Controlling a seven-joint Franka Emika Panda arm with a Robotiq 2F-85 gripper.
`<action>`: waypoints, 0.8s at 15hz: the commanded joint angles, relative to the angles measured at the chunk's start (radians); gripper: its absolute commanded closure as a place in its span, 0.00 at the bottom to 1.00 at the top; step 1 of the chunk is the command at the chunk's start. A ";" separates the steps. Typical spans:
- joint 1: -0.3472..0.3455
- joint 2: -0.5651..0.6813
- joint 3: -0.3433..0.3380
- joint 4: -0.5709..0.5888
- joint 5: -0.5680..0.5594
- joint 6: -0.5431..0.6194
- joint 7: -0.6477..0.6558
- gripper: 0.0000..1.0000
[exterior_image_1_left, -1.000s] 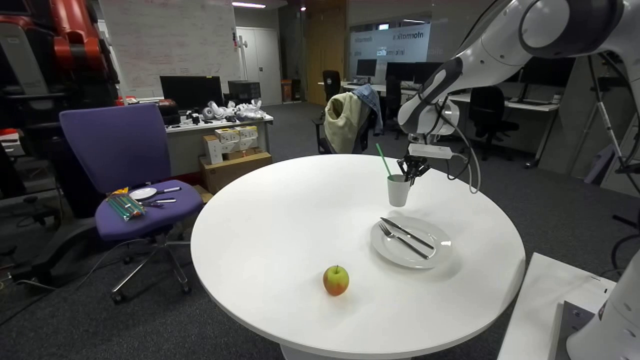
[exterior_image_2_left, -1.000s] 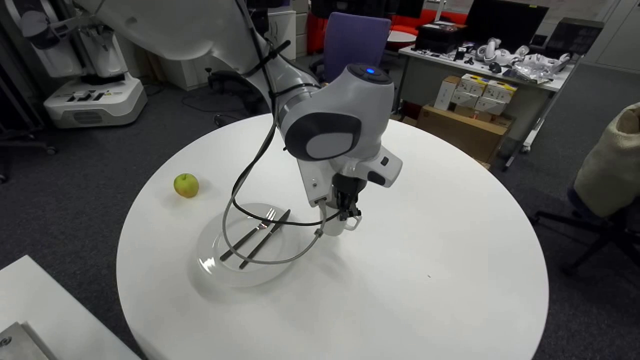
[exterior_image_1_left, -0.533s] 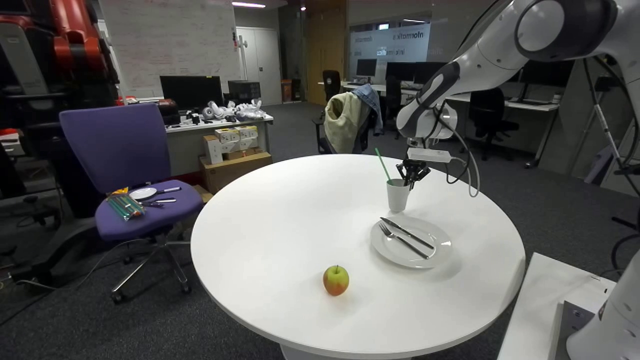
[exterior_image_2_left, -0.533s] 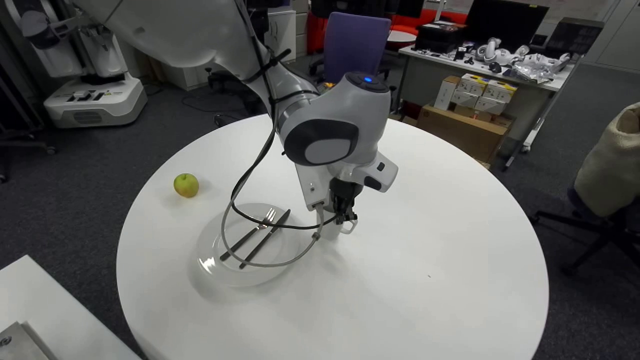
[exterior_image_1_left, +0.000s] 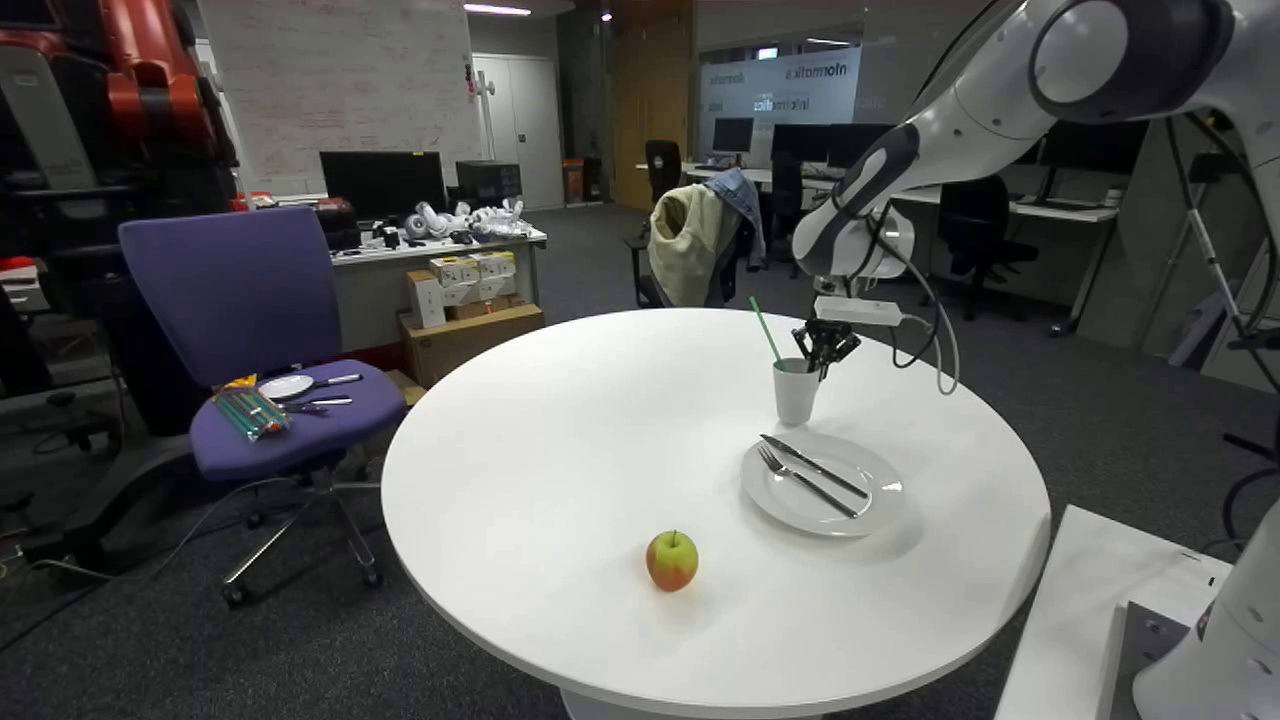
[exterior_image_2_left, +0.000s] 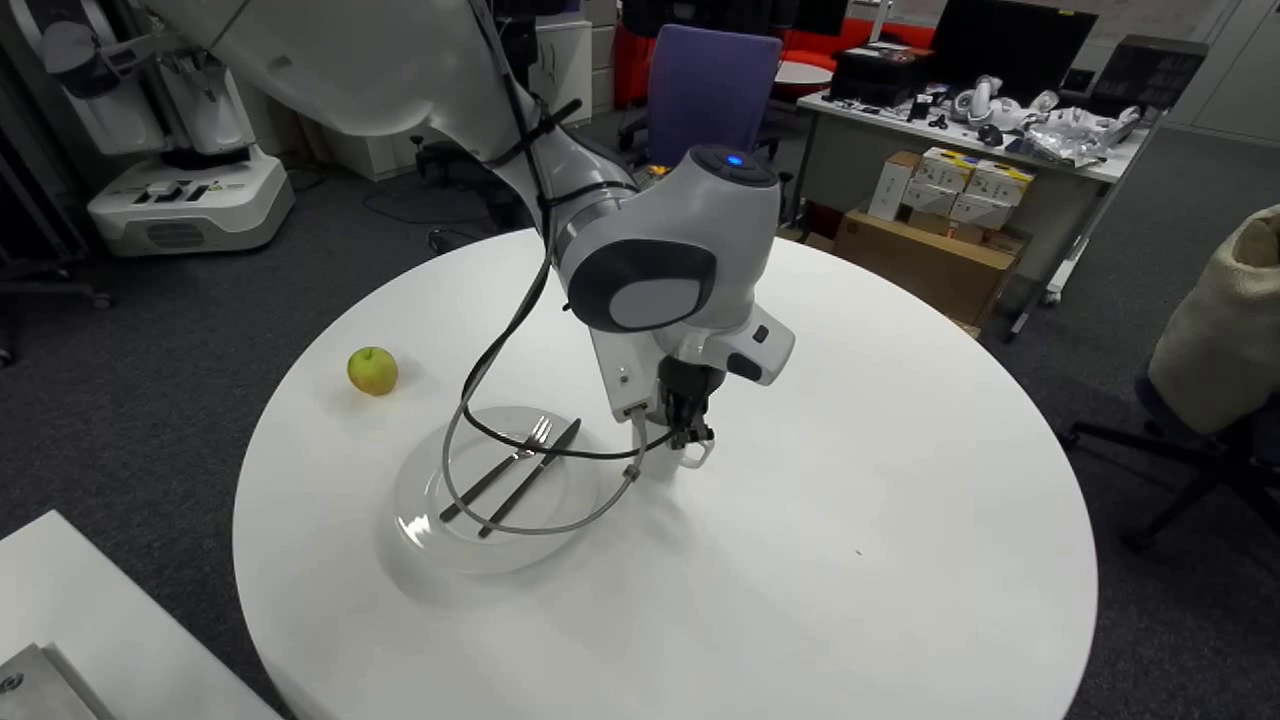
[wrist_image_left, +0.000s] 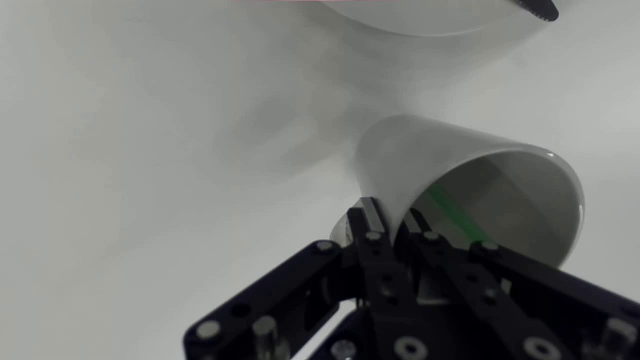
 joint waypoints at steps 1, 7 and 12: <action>-0.012 -0.002 0.011 0.016 0.012 0.003 -0.029 0.98; -0.005 0.009 0.009 0.016 0.004 0.008 -0.023 0.98; -0.003 0.008 0.007 0.014 0.001 0.009 -0.020 0.98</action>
